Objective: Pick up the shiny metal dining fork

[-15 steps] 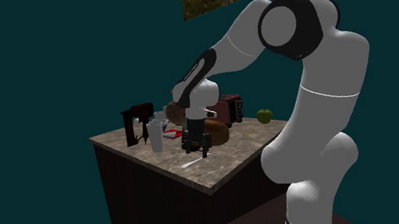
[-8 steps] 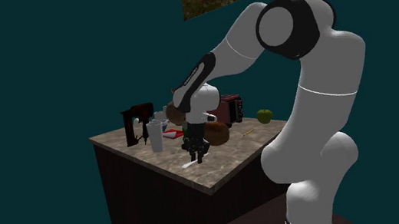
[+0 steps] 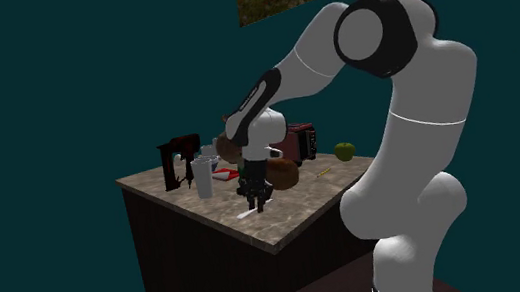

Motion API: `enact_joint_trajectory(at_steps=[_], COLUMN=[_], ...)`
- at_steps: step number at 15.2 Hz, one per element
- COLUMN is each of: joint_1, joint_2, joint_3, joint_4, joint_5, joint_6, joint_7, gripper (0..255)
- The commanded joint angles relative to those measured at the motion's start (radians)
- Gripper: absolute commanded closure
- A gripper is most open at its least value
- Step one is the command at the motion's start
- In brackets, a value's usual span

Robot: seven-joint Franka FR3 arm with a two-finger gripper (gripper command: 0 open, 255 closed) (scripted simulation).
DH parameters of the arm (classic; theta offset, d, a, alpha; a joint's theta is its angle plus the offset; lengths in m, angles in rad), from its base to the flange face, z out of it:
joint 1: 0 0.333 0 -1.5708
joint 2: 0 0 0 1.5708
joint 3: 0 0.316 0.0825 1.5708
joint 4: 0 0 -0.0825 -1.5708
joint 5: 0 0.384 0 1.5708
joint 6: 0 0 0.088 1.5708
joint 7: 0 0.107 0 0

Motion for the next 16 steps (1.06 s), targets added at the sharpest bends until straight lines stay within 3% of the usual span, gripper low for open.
enact_joint_trajectory(at_steps=[1, 16], joint_1=[0.0, -0.002], joint_2=[-0.012, -0.098], joint_3=[-0.004, -0.038], joint_4=[0.011, 0.122], joint_5=[0.0, -0.008], joint_6=[-0.023, -0.218], joint_7=[0.001, 0.014], gripper=[255, 255])
